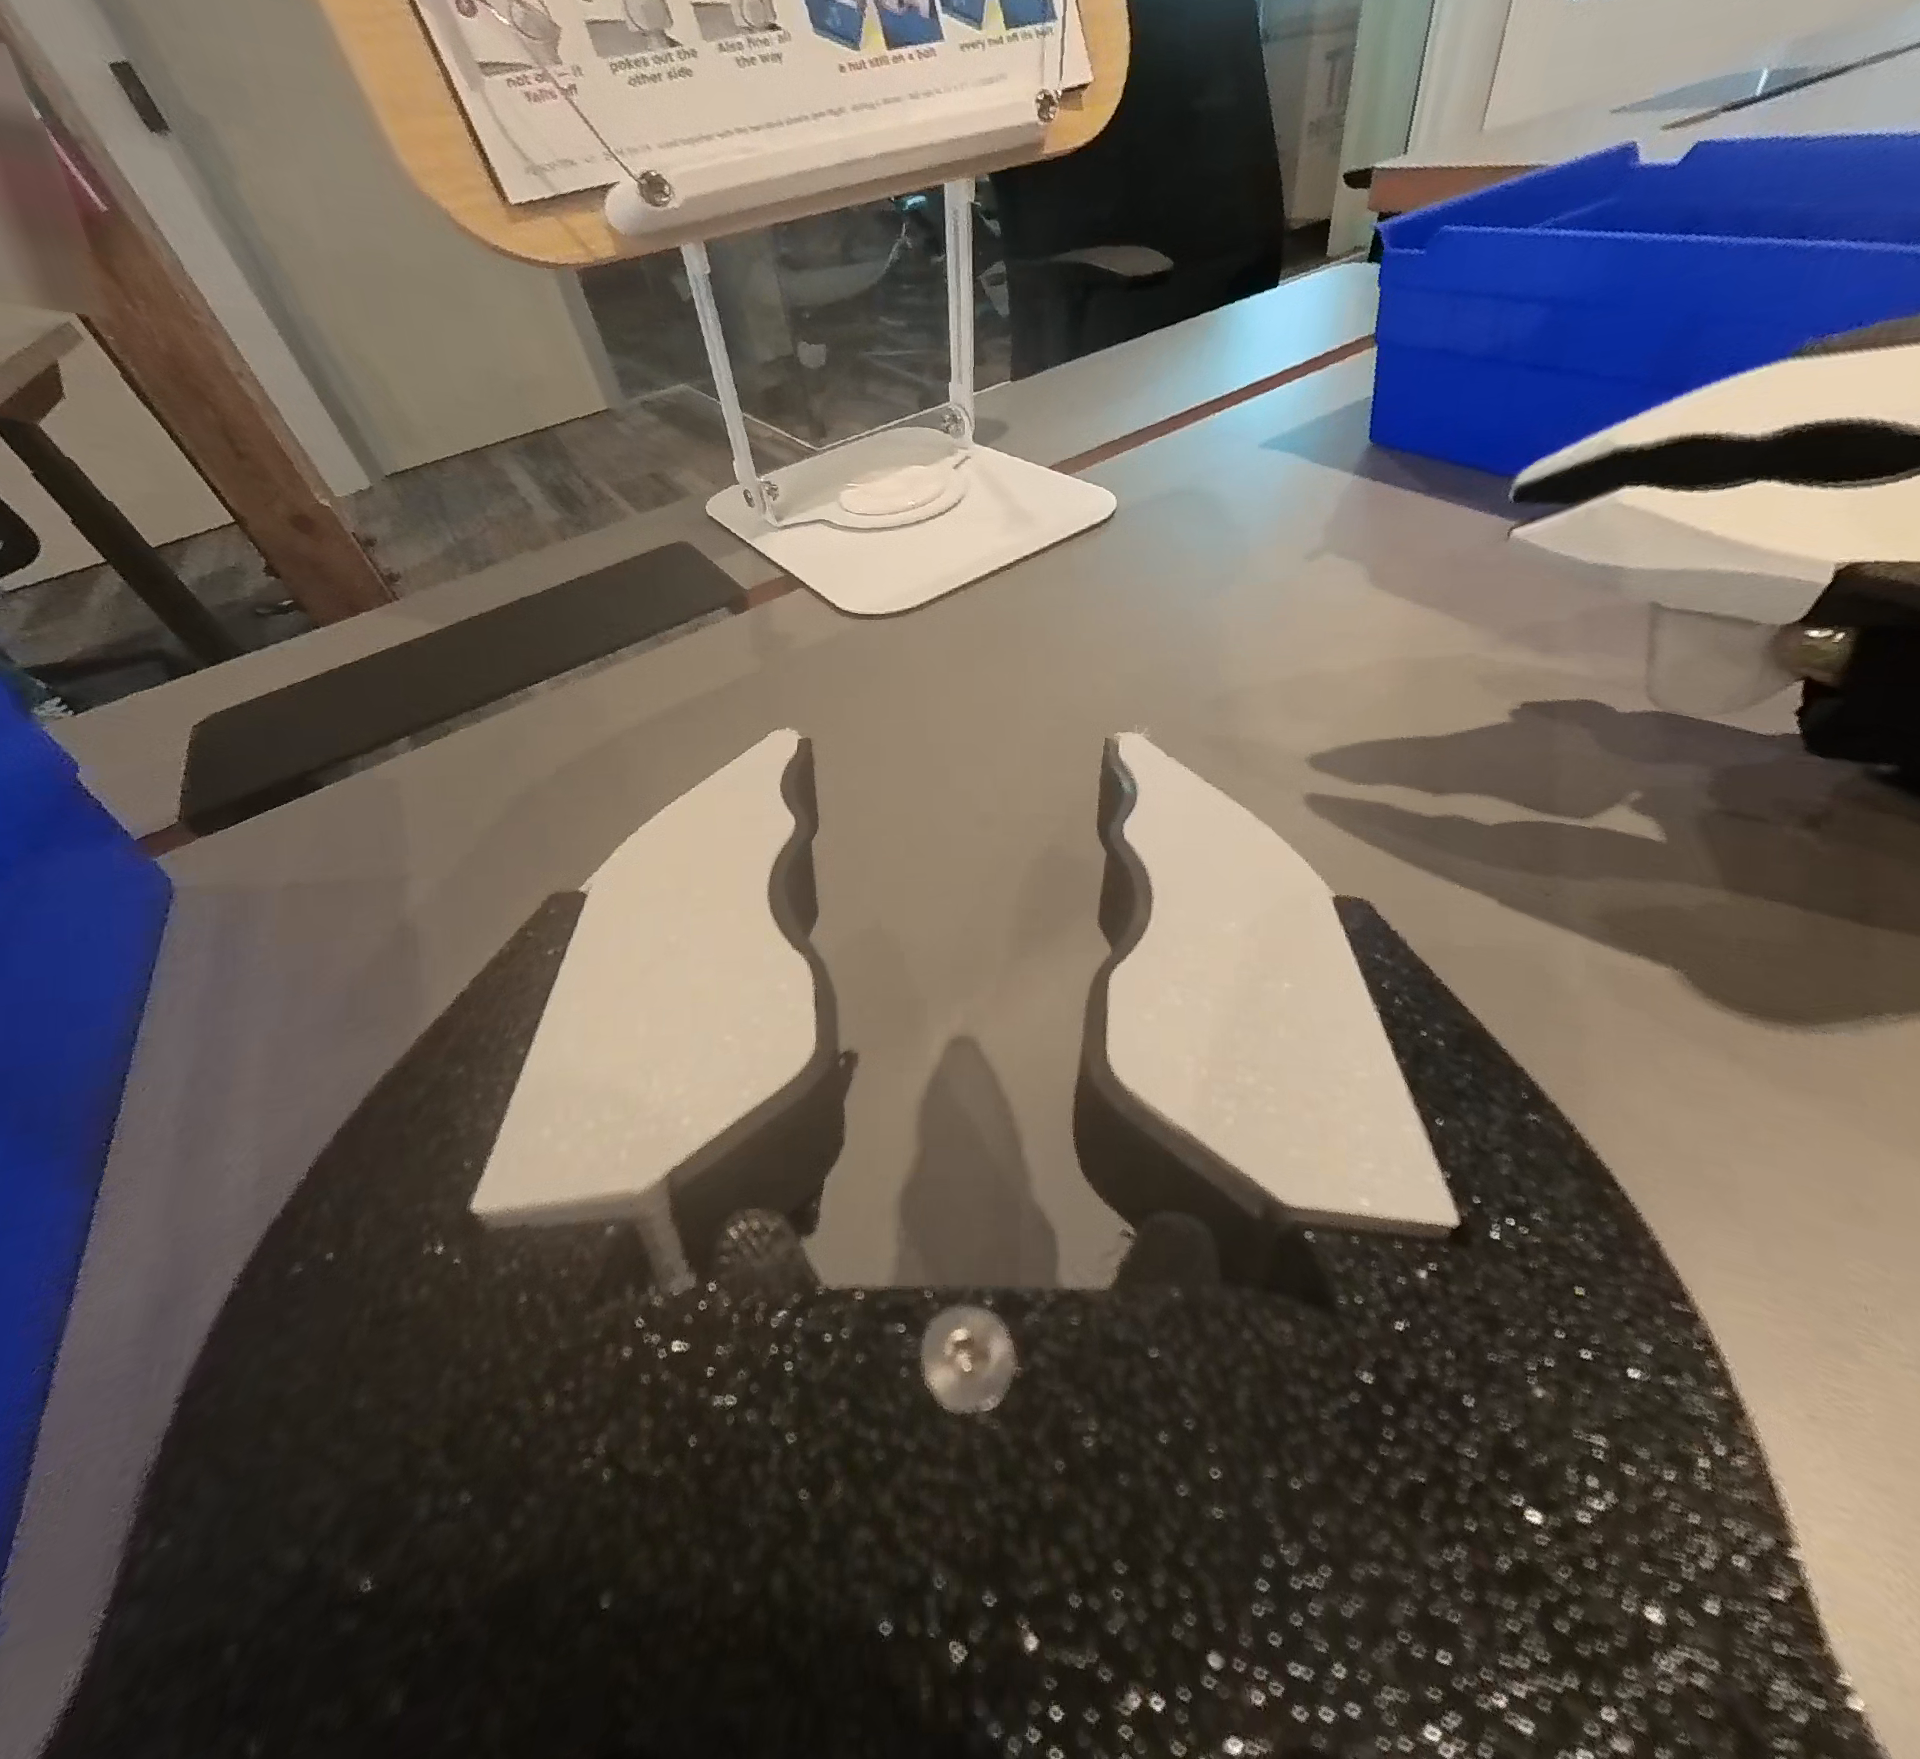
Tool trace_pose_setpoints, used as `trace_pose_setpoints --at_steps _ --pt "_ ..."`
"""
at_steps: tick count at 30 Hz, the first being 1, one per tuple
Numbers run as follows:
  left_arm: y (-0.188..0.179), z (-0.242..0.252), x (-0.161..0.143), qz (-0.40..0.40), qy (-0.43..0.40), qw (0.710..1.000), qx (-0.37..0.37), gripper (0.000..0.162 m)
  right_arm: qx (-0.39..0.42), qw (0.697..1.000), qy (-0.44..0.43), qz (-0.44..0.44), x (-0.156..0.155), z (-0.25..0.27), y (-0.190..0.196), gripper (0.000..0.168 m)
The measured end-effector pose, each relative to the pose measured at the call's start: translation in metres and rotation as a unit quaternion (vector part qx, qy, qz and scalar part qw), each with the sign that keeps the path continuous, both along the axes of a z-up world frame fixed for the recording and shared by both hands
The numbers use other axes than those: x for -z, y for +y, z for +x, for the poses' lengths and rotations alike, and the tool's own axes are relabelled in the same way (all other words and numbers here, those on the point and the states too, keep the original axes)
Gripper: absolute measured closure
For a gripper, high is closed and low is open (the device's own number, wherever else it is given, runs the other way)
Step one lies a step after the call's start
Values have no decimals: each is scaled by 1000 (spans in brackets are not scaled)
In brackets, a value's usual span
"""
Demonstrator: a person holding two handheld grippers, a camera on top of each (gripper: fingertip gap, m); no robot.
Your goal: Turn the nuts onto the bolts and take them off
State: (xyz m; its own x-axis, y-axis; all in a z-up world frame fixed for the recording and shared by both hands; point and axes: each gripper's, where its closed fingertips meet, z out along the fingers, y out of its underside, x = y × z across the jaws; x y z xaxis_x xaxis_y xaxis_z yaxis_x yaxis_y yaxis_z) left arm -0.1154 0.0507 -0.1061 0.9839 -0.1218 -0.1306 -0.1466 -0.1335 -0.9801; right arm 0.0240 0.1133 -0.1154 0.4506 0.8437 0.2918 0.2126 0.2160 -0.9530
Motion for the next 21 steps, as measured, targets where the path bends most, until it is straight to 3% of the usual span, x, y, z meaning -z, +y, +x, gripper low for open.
trace_pose_setpoints --at_steps 6,14,21 --pt "-1 4 -6 9 -1 1000 8 110 37 999 0 -4 1 -9 14 154" --pt "-11 -19 -25 51 69 995 -54 113 14 1000 14 10 -5 -21 6 156" --pt "-13 -35 -16 37 28 997 -63 113 2 1000 19 3 -5 -22 4 157"
